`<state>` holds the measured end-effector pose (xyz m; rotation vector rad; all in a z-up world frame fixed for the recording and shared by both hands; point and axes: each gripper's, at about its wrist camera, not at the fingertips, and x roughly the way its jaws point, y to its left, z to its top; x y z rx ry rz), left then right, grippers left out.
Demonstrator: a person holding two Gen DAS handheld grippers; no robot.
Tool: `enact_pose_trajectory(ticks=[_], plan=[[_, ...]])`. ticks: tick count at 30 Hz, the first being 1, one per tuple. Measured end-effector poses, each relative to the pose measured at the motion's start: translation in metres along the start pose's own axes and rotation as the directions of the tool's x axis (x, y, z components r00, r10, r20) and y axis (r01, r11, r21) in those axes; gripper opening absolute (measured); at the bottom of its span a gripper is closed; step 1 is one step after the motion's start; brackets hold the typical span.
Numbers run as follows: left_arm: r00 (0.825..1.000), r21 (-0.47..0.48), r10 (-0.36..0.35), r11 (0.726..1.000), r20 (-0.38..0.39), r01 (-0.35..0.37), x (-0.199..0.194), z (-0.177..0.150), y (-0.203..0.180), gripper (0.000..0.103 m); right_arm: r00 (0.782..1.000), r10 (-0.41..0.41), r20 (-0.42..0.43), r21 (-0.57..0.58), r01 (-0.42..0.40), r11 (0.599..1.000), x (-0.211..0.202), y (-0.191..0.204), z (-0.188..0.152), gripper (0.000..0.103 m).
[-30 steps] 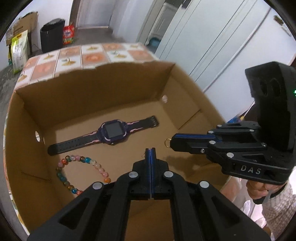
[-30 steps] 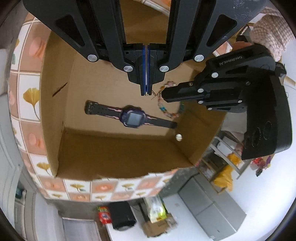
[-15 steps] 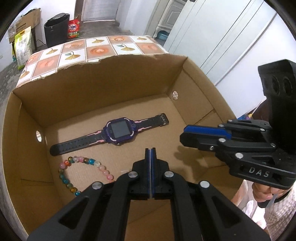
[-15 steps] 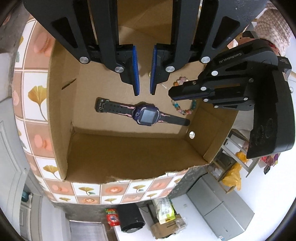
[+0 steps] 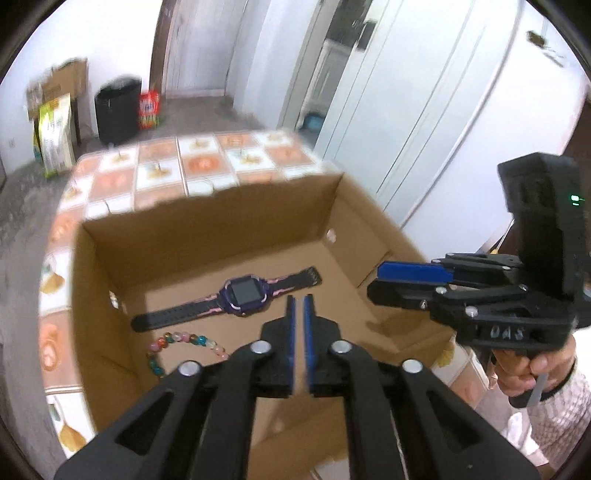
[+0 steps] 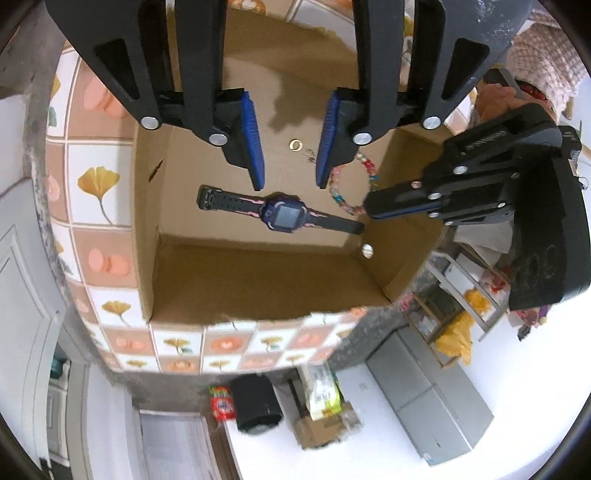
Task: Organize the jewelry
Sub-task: 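Move both grippers back down to the table beside the box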
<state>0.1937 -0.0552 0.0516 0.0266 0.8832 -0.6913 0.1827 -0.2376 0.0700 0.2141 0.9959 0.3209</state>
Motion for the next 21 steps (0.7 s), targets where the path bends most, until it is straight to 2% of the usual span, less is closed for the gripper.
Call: enact_pose_trajectory(ticks=[2, 6, 10, 14, 21], plan=[[0.997, 0.017, 0.004, 1.0, 0.071, -0.005, -0.027, -0.01, -0.006, 0.015, 0.998, 0.011, 0.058, -0.021, -0.01, 1.0, -0.021, 0.007, -0.008, 0.035], [0.986, 0.041, 0.016, 0.999, 0.164, -0.023, -0.069, -0.036, -0.014, 0.018, 0.988, 0.037, 0.147, -0.062, -0.028, 0.998, -0.06, 0.02, -0.031, 0.039], [0.977, 0.035, 0.04, 0.998, 0.207, -0.049, -0.095, -0.067, -0.015, 0.022, 0.982, 0.069, 0.177, -0.094, -0.052, 0.994, -0.081, 0.033, -0.059, 0.039], [0.978, -0.015, 0.022, 1.0, 0.207, -0.019, -0.104, -0.098, -0.009, 0.024, 0.985, 0.061, 0.163, -0.106, -0.044, 0.993, -0.08, 0.041, -0.086, 0.039], [0.995, -0.02, 0.035, 0.999, 0.098, -0.033, -0.081, -0.148, -0.009, 0.025, 0.997, 0.034, 0.063, -0.029, -0.032, 0.999, -0.041, 0.036, -0.13, 0.039]])
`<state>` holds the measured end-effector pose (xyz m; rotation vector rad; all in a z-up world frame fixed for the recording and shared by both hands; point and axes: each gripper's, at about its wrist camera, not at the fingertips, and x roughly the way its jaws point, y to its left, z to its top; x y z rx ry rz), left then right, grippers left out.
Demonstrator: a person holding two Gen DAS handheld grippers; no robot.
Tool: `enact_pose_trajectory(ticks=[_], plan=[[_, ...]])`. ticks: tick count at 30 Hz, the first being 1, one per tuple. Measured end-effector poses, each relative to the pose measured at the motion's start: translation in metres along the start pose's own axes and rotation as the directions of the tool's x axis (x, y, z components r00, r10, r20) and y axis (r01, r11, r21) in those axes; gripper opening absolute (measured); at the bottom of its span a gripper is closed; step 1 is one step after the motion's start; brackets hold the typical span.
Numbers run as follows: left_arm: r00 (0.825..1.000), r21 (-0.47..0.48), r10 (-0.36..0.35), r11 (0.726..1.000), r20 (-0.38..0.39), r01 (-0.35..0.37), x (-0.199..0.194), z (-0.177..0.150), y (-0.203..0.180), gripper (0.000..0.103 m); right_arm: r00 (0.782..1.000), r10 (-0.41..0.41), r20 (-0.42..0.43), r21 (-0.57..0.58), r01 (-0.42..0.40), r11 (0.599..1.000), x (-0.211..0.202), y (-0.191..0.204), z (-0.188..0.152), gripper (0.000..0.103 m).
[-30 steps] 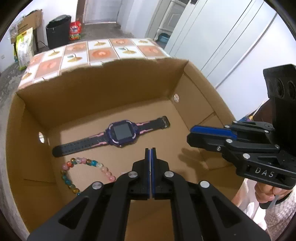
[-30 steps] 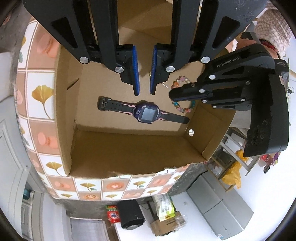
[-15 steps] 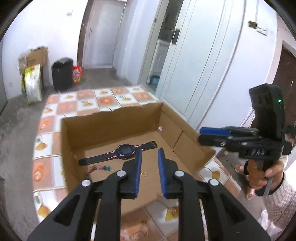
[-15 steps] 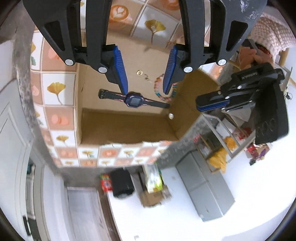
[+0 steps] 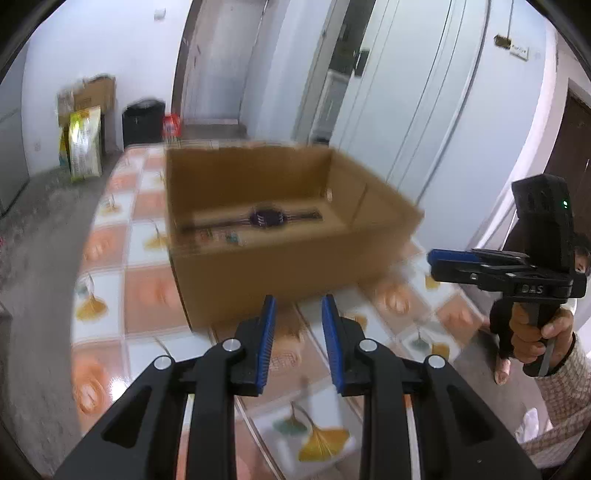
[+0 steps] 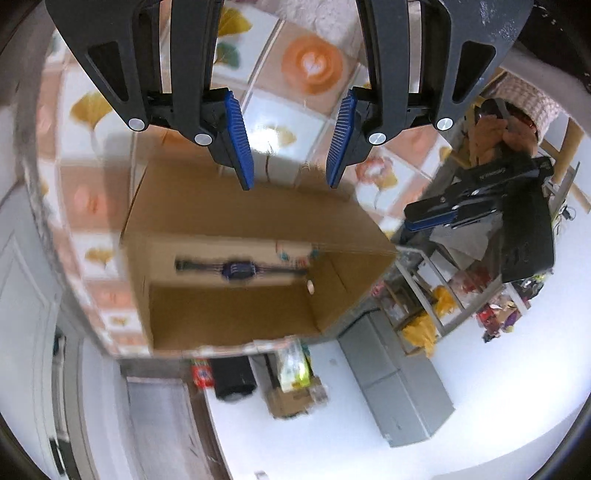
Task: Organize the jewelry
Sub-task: 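Move both grippers back down to the table beside the box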
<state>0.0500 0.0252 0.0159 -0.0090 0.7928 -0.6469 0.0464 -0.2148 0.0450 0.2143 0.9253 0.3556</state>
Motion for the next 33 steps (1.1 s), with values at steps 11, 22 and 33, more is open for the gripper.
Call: enact_pose_trajectory(ticks=[11, 22, 33], plan=[[0.987, 0.067, 0.12, 0.991, -0.106, -0.113, 0.047, -0.036, -0.014, 0.025, 0.99, -0.099, -0.099, -0.007, 0.099, 0.995, 0.05, 0.011, -0.023, 0.04], [0.982, 0.088, 0.152, 0.986, -0.108, -0.143, 0.055, -0.048, -0.014, 0.025, 0.976, -0.152, -0.154, -0.195, 0.121, 0.973, 0.087, 0.021, -0.017, 0.021], [0.986, 0.119, 0.135, 0.985, -0.102, -0.123, 0.058, -0.052, -0.02, 0.025, 0.962, -0.196, -0.188, -0.267, 0.142, 0.953, 0.094, 0.016, -0.018, 0.009]])
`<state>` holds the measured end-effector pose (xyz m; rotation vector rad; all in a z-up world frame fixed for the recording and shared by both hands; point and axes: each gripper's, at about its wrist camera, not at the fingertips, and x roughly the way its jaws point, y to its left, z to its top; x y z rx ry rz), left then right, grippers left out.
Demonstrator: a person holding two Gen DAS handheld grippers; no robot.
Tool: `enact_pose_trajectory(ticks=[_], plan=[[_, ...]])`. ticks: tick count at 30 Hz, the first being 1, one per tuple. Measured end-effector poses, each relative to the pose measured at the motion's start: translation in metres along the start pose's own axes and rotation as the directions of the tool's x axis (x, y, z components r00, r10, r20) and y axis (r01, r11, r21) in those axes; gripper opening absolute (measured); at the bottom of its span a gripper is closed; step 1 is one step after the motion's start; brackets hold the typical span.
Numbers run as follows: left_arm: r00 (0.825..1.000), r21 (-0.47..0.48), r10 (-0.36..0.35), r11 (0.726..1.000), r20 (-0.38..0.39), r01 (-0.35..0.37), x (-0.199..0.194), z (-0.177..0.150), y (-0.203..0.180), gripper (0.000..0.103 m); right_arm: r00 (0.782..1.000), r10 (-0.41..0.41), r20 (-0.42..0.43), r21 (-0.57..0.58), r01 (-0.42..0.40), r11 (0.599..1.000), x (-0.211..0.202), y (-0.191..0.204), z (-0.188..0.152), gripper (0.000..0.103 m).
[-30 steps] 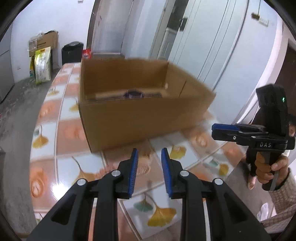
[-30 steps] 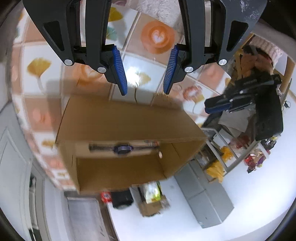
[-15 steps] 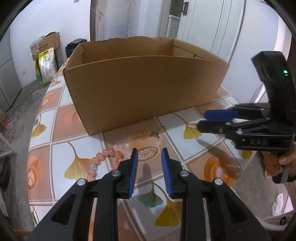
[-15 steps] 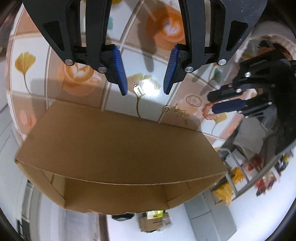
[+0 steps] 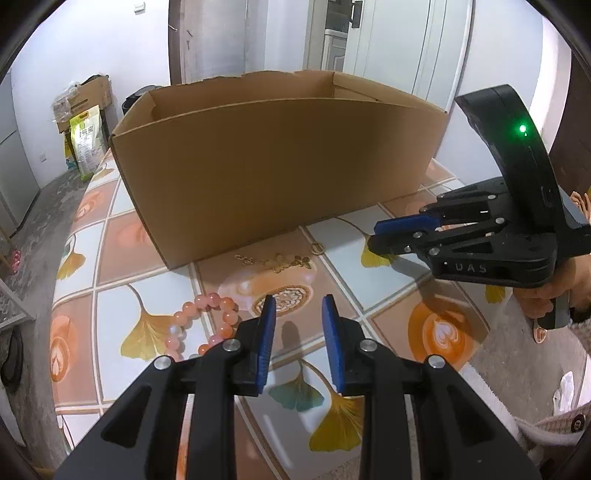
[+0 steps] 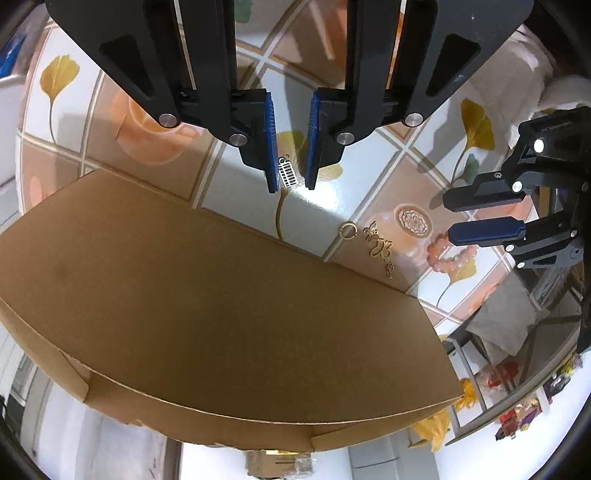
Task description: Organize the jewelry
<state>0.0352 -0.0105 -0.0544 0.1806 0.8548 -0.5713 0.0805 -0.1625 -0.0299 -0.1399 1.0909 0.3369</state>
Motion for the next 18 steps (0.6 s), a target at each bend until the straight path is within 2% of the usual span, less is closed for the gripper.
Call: enact_pose_trajectory(ticks=[1, 8, 18], plan=[[1.0, -0.001, -0.001, 1.0, 0.0, 0.001, 0.0, 0.0, 0.0, 0.025, 1.0, 0.004, -0.007, 0.005, -0.004, 1.0, 0.0, -0.001, 0.001, 0.004], [1.0, -0.005, -0.005, 1.0, -0.001, 0.005, 0.001, 0.001, 0.001, 0.025, 0.998, 0.06, -0.004, 0.098, -0.059, 0.993, 0.0, -0.014, 0.003, 0.0], [1.0, 0.005, -0.015, 1.0, 0.01, 0.015, 0.001, 0.001, 0.0, 0.025, 0.995, 0.093, 0.037, 0.19, -0.099, 0.977, -0.016, -0.027, -0.008, 0.0]])
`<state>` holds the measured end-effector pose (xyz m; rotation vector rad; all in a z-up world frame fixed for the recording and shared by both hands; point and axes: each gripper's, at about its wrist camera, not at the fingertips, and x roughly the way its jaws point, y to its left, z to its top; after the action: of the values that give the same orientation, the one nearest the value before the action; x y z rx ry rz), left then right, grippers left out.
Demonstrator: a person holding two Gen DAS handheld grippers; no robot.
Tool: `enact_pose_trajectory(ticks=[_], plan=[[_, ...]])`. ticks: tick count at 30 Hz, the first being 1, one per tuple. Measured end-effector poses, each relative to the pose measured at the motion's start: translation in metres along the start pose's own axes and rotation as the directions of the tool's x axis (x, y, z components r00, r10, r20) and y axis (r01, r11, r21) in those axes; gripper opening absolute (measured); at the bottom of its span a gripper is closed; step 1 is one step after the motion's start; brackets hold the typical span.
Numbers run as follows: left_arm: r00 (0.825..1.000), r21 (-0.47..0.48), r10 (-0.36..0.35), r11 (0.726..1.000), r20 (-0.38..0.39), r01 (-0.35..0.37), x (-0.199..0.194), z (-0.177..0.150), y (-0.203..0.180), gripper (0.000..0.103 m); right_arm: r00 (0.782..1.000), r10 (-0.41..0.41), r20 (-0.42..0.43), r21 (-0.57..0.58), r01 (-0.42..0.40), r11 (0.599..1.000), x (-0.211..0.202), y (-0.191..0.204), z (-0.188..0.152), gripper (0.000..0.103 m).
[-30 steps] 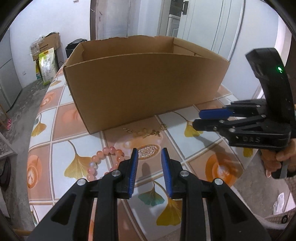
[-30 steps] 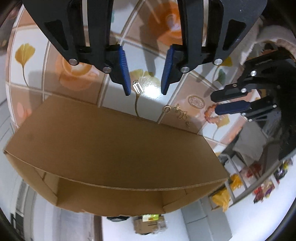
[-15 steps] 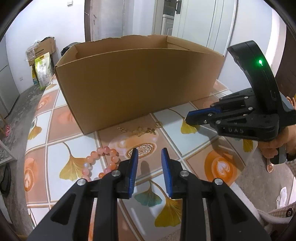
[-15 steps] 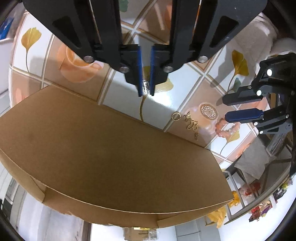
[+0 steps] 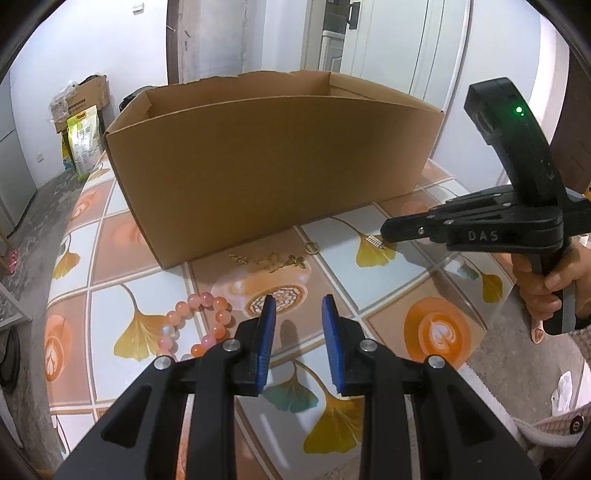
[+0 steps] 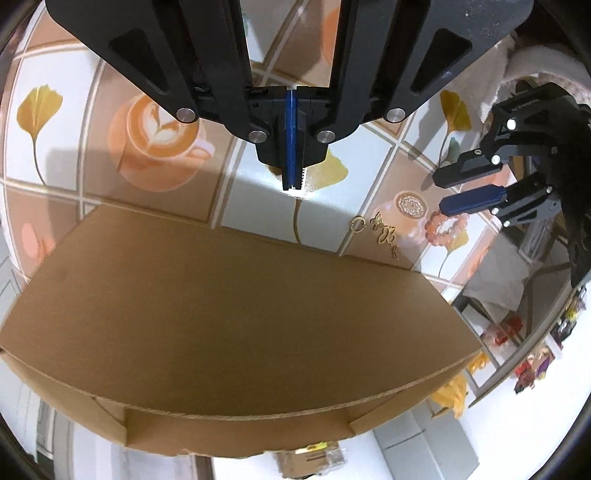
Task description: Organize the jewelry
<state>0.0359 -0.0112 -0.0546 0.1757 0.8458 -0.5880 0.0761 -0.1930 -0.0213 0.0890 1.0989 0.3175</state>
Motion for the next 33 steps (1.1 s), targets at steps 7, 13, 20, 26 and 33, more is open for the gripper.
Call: enact_pose_trajectory(ticks=[7, 13, 20, 26, 33], plan=[[1.0, 0.008, -0.002, 1.0, -0.003, 0.002, 0.003, 0.001, -0.004, 0.025, 1.0, -0.016, 0.017, -0.048, 0.016, 0.999, -0.004, 0.01, 0.004, 0.039], [1.0, 0.021, 0.003, 1.0, 0.001, -0.003, 0.005, 0.002, -0.007, 0.025, 0.994, -0.112, -0.011, -0.166, 0.109, 0.98, 0.02, 0.028, 0.006, 0.02], [1.0, 0.033, 0.009, 0.999, 0.015, -0.01, 0.0, 0.0, -0.006, 0.025, 0.993, -0.113, -0.022, -0.122, 0.11, 0.986, 0.023, 0.02, 0.006, 0.002], [1.0, 0.016, 0.015, 1.0, 0.023, -0.016, -0.005, -0.003, -0.002, 0.025, 0.998, -0.064, -0.011, -0.038, 0.064, 0.997, 0.02, 0.004, 0.002, 0.0], [0.999, 0.007, 0.032, 0.999, 0.023, -0.032, -0.011, -0.007, 0.0, 0.025, 0.999, -0.047, 0.018, 0.014, 0.047, 0.999, 0.01, -0.005, -0.007, 0.0]])
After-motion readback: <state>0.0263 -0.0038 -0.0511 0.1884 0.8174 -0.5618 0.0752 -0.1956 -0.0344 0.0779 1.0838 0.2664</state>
